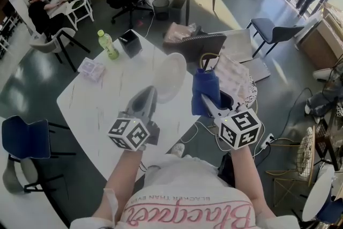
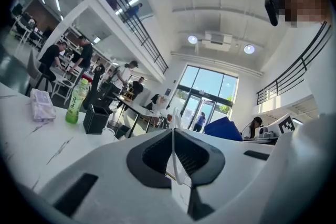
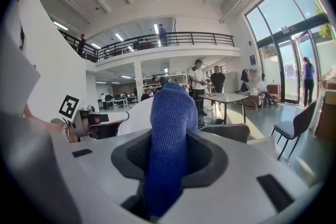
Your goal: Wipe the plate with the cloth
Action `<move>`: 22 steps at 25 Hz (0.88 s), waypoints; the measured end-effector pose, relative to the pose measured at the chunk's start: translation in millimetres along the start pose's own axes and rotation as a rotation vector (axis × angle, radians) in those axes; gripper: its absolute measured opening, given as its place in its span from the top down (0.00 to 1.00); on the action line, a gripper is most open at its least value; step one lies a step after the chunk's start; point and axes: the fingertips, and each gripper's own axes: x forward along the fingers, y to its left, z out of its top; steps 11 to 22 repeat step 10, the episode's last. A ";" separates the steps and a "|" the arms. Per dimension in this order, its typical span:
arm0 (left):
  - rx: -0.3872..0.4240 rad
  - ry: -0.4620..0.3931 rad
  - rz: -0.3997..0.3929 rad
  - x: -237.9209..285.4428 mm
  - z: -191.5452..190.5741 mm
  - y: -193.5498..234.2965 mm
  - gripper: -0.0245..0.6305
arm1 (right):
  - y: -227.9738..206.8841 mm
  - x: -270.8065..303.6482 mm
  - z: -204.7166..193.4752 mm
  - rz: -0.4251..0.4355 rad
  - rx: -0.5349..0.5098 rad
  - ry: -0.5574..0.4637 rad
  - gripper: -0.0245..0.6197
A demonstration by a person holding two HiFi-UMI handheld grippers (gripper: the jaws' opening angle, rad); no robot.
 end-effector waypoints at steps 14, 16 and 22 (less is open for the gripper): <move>-0.021 -0.019 -0.001 -1.5 4.2 -3.2 0.94 | 3.6 -5.3 -8.2 -0.009 0.019 0.004 0.76; -0.021 -0.019 -0.001 -1.5 4.2 -3.2 0.94 | 3.6 -5.3 -8.2 -0.009 0.019 0.004 0.76; -0.021 -0.019 -0.001 -1.5 4.2 -3.2 0.94 | 3.6 -5.3 -8.2 -0.009 0.019 0.004 0.76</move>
